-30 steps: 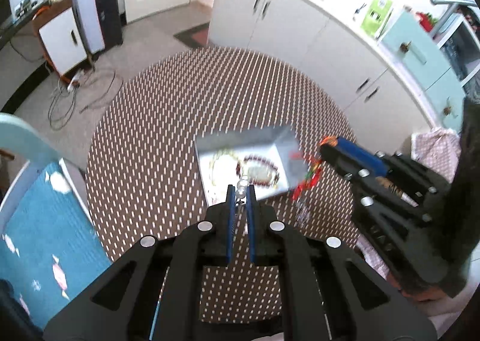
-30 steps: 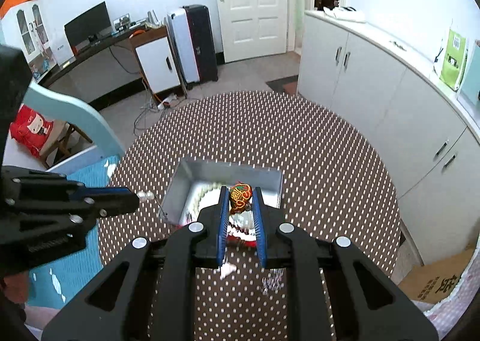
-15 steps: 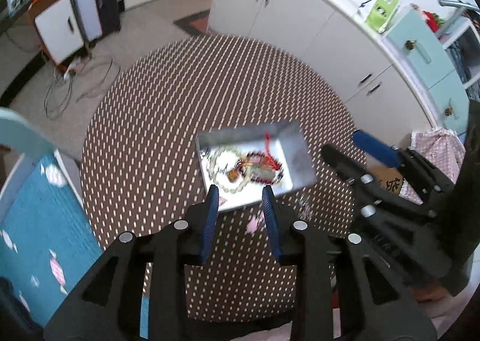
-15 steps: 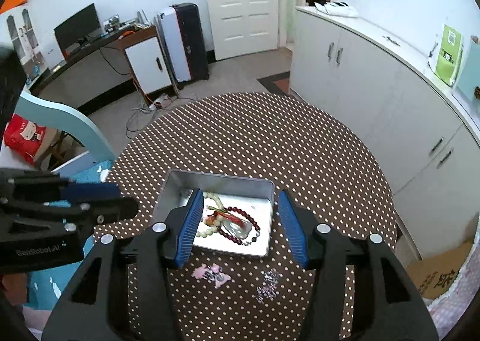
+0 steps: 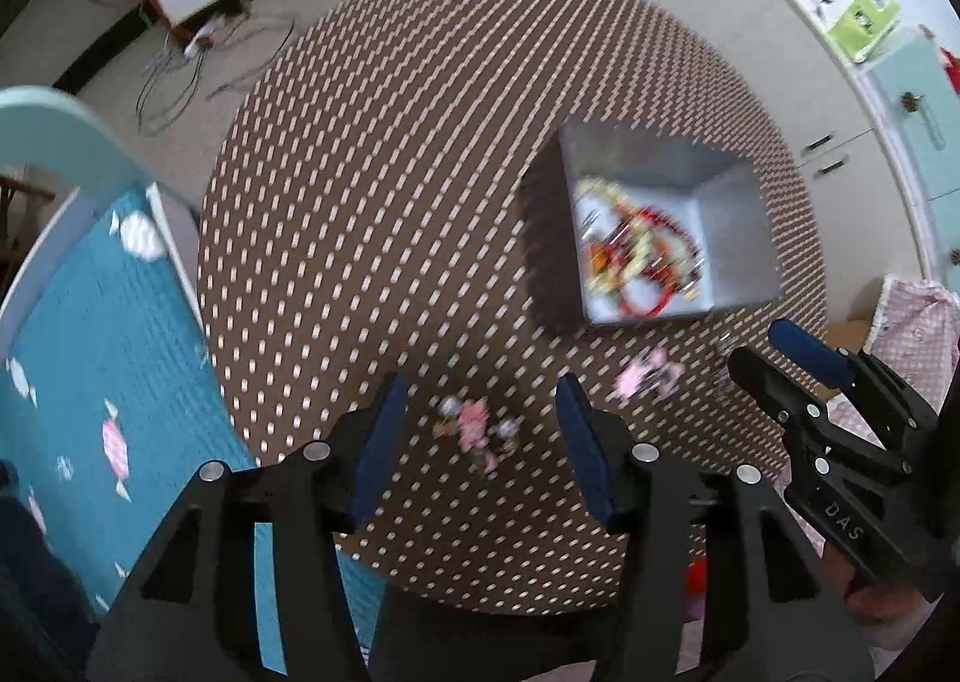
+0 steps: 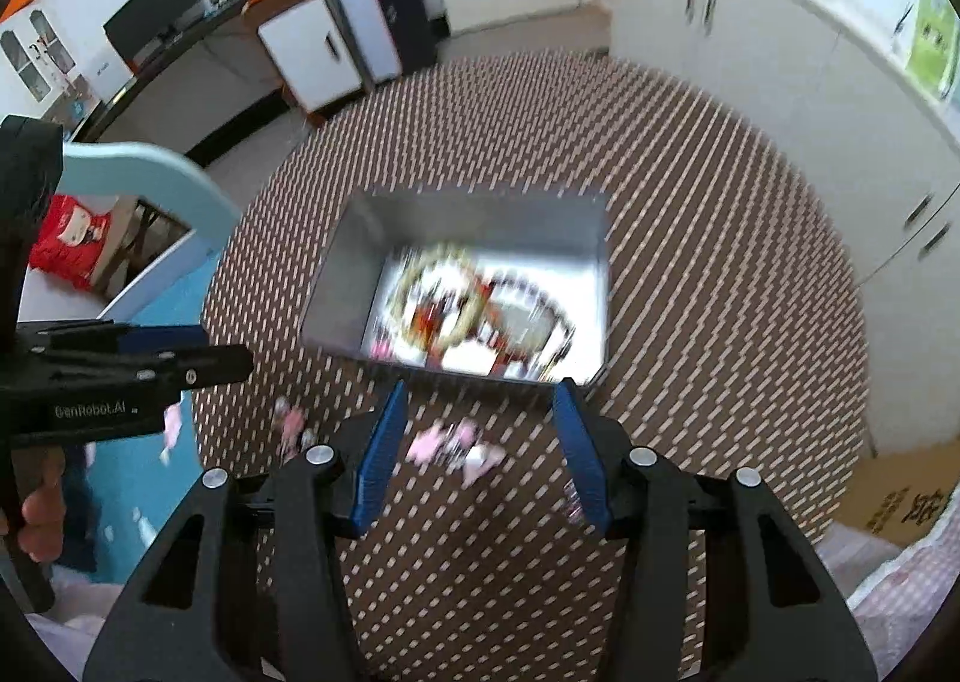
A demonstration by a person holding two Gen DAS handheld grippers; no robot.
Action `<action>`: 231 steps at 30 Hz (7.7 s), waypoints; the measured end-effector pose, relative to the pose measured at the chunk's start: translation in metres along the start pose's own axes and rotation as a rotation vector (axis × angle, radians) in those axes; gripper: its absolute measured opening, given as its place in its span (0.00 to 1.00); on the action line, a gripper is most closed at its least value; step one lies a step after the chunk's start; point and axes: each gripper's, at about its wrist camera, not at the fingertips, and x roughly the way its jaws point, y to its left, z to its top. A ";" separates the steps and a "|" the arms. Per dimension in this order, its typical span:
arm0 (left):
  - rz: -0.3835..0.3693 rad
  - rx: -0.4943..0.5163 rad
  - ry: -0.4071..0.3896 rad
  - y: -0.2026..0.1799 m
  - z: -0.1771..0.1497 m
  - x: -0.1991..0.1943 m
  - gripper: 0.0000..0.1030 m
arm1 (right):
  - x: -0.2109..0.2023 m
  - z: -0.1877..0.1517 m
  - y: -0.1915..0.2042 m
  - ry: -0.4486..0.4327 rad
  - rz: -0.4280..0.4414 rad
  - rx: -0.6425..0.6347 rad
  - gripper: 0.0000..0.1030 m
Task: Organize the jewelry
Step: 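Withdraw both grippers from the box toward the remaining earrings, then grasp the pearl stud earrings with the left gripper while the right grasps the pink bunny earrings, then lower both held earrings into the grey box and open both grippers, then grasp the pink bunny pendant with the left gripper while the right grasps the pink heart earring, then carry both pieces into the grey box and open both grippers, then withdraw both grippers and move the left toward the last pearl stud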
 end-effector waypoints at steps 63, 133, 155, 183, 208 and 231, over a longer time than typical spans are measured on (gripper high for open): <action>-0.001 -0.047 0.023 0.037 -0.029 0.038 0.10 | 0.078 -0.002 0.060 0.047 -0.161 -0.158 0.14; -0.020 -0.106 0.055 0.010 -0.047 0.045 0.11 | 0.062 -0.001 0.016 0.013 -0.141 -0.182 0.14; 0.077 -0.036 0.048 -0.022 -0.009 0.051 0.14 | 0.055 -0.012 0.011 0.014 -0.124 -0.150 0.14; -0.011 0.015 -0.203 -0.044 0.033 -0.046 0.10 | -0.050 0.007 0.013 -0.207 -0.137 -0.130 0.13; -0.023 0.139 -0.186 -0.075 0.045 -0.041 0.38 | -0.052 0.031 -0.042 -0.168 -0.168 0.004 0.40; 0.051 0.010 -0.028 -0.030 -0.033 0.009 0.82 | -0.038 -0.050 -0.073 0.020 -0.180 0.121 0.79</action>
